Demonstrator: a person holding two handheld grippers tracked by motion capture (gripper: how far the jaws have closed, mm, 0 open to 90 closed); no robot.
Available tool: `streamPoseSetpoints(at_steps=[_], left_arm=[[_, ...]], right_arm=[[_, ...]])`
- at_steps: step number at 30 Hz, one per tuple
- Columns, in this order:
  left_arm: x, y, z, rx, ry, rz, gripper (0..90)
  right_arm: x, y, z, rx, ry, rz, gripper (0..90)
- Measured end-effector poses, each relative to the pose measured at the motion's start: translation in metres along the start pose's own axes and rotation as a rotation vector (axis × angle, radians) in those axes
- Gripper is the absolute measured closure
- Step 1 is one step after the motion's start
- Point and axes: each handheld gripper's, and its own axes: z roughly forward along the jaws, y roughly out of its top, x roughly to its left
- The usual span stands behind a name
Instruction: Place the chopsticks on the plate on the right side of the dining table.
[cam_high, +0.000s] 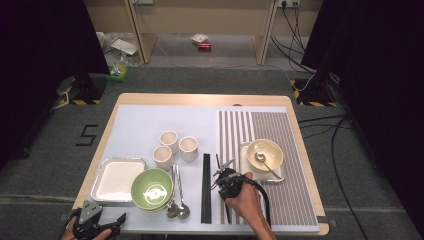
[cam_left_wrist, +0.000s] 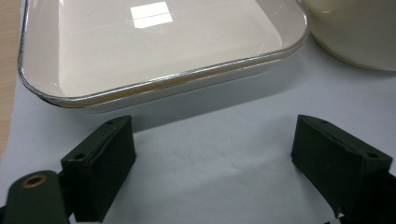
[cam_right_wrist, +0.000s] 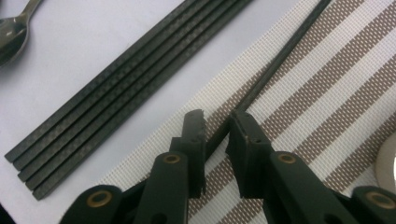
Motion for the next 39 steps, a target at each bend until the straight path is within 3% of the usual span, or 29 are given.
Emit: streamPoseSetpoints(at_steps=[4,11,17,21,23,30,39], left_arm=[[0.000,0.000,0.000,-0.001,0.000,-0.001,12.3],[0.000,0.000,0.000,0.002,0.000,0.000,12.3],[0.000,0.000,0.000,0.002,0.001,0.001,12.2],[0.000,0.000,0.000,0.000,0.000,0.000,12.2],[0.000,0.001,0.000,0.006,0.000,0.003,12.3],[0.000,0.000,0.000,0.005,0.000,0.003,12.2],[0.000,0.000,0.000,0.004,-0.001,0.003,12.2]], right_arm=[[-0.006,-0.001,-0.004,0.011,0.023,0.033,82.4],[-0.012,-0.002,-0.001,0.023,0.027,0.105,74.7],[-0.008,0.000,-0.001,0.044,0.007,0.064,77.0],[-0.015,-0.001,-0.003,0.072,0.008,0.046,81.4],[-0.019,-0.003,-0.004,0.088,0.005,0.056,82.1],[-0.022,-0.003,-0.004,0.069,0.002,0.093,80.6],[-0.029,0.010,-0.001,0.121,0.008,0.159,81.9]])
